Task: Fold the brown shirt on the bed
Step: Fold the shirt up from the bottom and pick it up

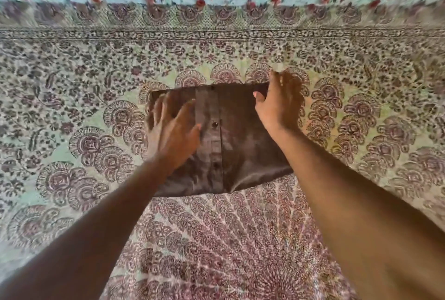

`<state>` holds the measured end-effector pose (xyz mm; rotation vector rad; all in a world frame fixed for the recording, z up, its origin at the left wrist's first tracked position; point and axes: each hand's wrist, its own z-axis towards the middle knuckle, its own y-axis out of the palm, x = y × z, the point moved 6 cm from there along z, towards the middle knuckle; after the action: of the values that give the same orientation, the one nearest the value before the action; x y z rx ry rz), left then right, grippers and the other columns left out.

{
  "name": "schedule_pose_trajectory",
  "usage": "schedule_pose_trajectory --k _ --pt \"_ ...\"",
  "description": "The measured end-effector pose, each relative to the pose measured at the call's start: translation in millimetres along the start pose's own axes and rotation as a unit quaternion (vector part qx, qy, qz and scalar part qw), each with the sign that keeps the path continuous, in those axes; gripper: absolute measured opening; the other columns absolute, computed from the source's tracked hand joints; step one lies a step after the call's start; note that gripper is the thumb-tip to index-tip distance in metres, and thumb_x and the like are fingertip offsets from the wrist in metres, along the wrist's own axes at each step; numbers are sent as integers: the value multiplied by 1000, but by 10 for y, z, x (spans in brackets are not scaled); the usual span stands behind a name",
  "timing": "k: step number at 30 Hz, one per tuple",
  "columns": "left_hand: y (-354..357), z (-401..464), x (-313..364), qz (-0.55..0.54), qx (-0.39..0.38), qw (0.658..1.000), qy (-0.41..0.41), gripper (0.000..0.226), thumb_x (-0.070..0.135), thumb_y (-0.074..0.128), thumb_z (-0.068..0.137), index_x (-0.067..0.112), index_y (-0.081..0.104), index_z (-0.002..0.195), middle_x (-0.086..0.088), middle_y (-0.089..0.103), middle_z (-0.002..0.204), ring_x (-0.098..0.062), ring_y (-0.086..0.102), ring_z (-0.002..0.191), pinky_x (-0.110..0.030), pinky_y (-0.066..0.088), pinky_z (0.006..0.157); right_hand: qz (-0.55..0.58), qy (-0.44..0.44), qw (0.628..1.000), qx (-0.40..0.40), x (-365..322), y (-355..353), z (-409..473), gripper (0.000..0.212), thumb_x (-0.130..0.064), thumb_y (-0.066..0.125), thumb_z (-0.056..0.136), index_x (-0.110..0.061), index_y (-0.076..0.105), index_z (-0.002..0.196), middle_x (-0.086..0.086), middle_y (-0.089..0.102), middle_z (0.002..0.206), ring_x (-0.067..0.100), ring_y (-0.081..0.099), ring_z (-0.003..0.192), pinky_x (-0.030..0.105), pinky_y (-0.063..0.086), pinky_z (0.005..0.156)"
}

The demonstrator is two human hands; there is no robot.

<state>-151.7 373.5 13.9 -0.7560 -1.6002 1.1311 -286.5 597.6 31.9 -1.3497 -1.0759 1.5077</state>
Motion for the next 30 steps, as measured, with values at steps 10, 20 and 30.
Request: schedule_pose_trajectory --k 10,20,30 --pt "797 -489 -72 115 -12 991 69 78 76 37 94 50 12 162 5 -2 176 -29 2 162 -62 13 125 -107 -159 977 -93 433 728 -1091 72 -79 28 97 -49 14 160 1 4 174 32 14 158 61 29 118" --pt "557 -864 -241 56 49 996 -46 83 73 42 92 39 19 165 0 0 176 -33 5 162 -63 14 124 -69 -152 986 -23 -15 400 -1054 71 -62 34 103 -29 21 164 12 -1 173 34 1 160 58 17 124" --pt "727 -955 -407 48 -7 997 -63 86 77 39 90 47 6 164 6 -7 176 -27 0 162 -60 10 128 -89 -133 983 -94 62 794 -1255 73 -84 26 94 -56 6 158 -1 -4 174 29 5 160 58 15 123"
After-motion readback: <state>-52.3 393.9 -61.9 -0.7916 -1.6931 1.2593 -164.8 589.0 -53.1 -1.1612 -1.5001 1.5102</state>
